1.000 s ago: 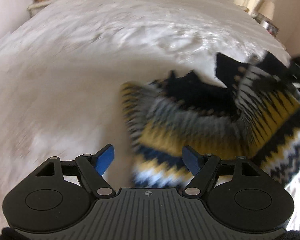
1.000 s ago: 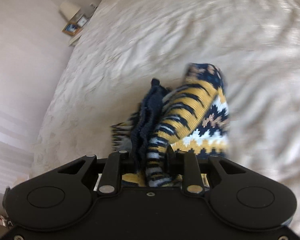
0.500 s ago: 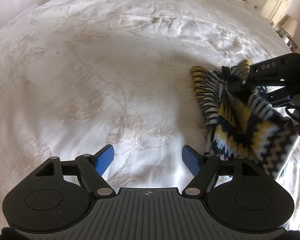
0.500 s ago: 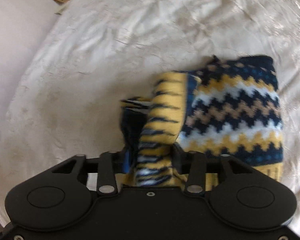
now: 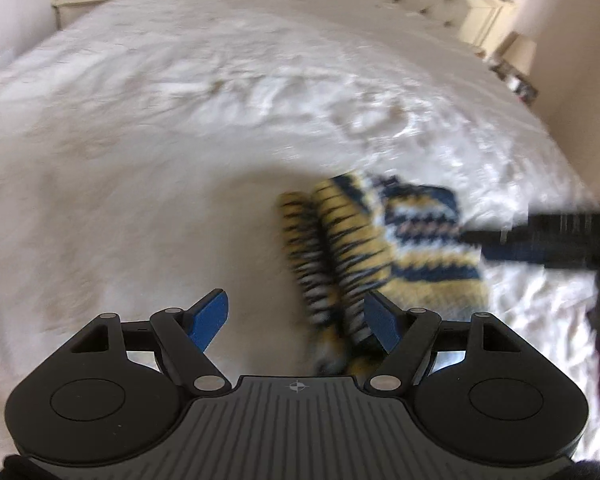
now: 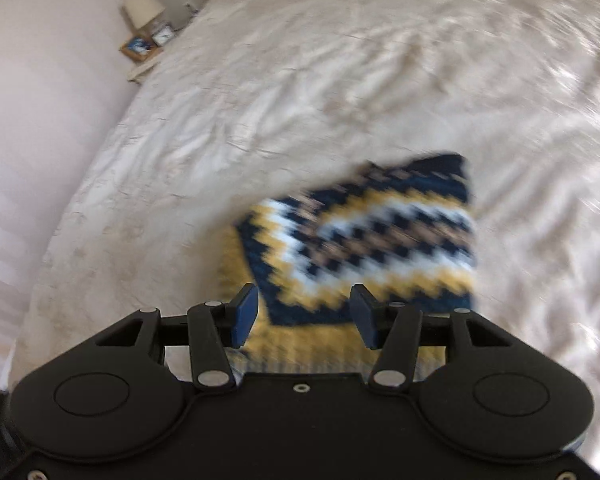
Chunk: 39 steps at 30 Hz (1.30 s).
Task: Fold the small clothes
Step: 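Move both open tools over the folded sweater bundle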
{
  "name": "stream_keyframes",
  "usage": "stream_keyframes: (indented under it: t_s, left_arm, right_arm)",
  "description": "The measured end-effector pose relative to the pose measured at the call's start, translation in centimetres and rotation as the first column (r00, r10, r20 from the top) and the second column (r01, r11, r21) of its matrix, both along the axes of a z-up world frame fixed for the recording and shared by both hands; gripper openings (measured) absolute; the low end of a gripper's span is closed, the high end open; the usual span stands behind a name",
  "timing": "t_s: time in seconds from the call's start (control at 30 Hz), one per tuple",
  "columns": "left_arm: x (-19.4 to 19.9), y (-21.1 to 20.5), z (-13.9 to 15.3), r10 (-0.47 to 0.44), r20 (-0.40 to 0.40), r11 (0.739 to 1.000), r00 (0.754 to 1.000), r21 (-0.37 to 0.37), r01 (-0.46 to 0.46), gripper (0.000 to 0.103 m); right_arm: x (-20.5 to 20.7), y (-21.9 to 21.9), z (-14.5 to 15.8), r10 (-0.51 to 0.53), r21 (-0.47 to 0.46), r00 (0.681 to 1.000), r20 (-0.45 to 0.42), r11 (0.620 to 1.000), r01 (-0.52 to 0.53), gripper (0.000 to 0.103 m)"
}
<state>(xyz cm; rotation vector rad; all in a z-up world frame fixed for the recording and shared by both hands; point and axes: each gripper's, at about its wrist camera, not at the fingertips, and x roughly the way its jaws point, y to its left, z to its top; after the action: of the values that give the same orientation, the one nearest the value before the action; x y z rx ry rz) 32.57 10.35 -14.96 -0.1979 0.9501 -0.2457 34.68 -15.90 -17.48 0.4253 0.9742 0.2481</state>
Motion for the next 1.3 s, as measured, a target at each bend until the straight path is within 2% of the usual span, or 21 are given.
stream_keyframes:
  t_s: [0.1, 0.23, 0.3, 0.37, 0.5, 0.63, 0.8, 0.87, 0.93, 1.07, 1.1, 1.2, 1.3]
  left_arm:
    - [1.9, -2.0, -0.4, -0.043, -0.027, 0.997, 0.999, -0.067, 0.041, 0.075]
    - [3.8, -4.9, -0.5, -0.085, -0.008, 0.995, 0.996, -0.049, 0.085, 0.075]
    - [4.6, -6.4, -0.6, -0.112, 0.007, 0.994, 0.994, -0.009, 0.112, 0.075]
    - [5.5, -8.1, -1.5, -0.148, 0.013, 0.985, 0.989, 0.093, 0.147, 0.075]
    - [7.2, -9.9, -4.3, -0.206, -0.039, 0.929, 0.978, 0.306, 0.208, 0.077]
    - [8.3, -8.9, -5.8, -0.2, -0.067, 0.929, 0.977, 0.305, 0.211, 0.081]
    - [8.8, -9.2, -5.8, -0.224, -0.038, 0.894, 0.974, 0.389, 0.221, 0.084]
    - [9.6, -8.7, -5.9, -0.182, -0.054, 0.906, 0.982, 0.378, 0.189, 0.085]
    - [10.4, -7.9, -6.3, -0.148, -0.088, 0.922, 0.985, 0.349, 0.169, 0.093]
    - [10.4, -8.5, -6.5, -0.188, -0.082, 0.897, 0.979, 0.391, 0.205, 0.093]
    - [10.5, -8.5, -6.6, -0.186, -0.082, 0.898, 0.979, 0.391, 0.204, 0.093]
    - [11.2, -7.4, -6.9, -0.099, -0.111, 0.932, 0.989, 0.337, 0.132, 0.097]
    - [11.6, -6.2, -7.0, -0.011, -0.121, 0.946, 0.993, 0.321, 0.05, 0.097]
  right_arm:
    - [-1.8, -2.1, -0.9, -0.03, -0.007, 0.999, -0.026, 1.0, 0.029, 0.059]
    - [-3.9, -3.7, -2.1, -0.047, -0.038, 0.998, -0.045, 0.998, 0.045, 0.059]
    - [-4.7, -4.2, -2.6, -0.044, -0.049, 0.997, -0.06, 0.998, 0.041, 0.059]
    - [-5.2, -4.6, -3.2, -0.037, -0.054, 0.996, -0.078, 0.998, 0.033, 0.059]
    - [-6.1, -4.9, -4.4, -0.013, -0.059, 0.994, -0.111, 0.998, 0.007, 0.059]
    - [-6.3, -5.1, -5.3, 0.006, -0.045, 0.99, -0.139, 0.999, -0.013, 0.059]
    - [-6.1, -4.9, -6.7, 0.061, -0.026, 0.98, -0.187, 0.997, -0.067, 0.059]
    - [-5.9, -4.4, -7.3, 0.094, -0.024, 0.974, -0.207, 0.995, -0.101, 0.059]
    - [-5.8, -3.8, -7.8, 0.127, -0.025, 0.968, -0.217, 0.991, -0.135, 0.059]
    - [-5.4, -4.4, -8.0, 0.144, 0.006, 0.963, -0.227, 0.989, -0.147, 0.059]
    - [-5.3, -4.7, -7.9, 0.153, 0.015, 0.961, -0.229, 0.988, -0.153, 0.059]
    - [-5.1, -5.3, -7.4, 0.177, 0.027, 0.958, -0.227, 0.984, -0.175, 0.059]
    - [-5.2, -6.1, -6.5, 0.189, 0.025, 0.961, -0.205, 0.982, -0.187, 0.059]
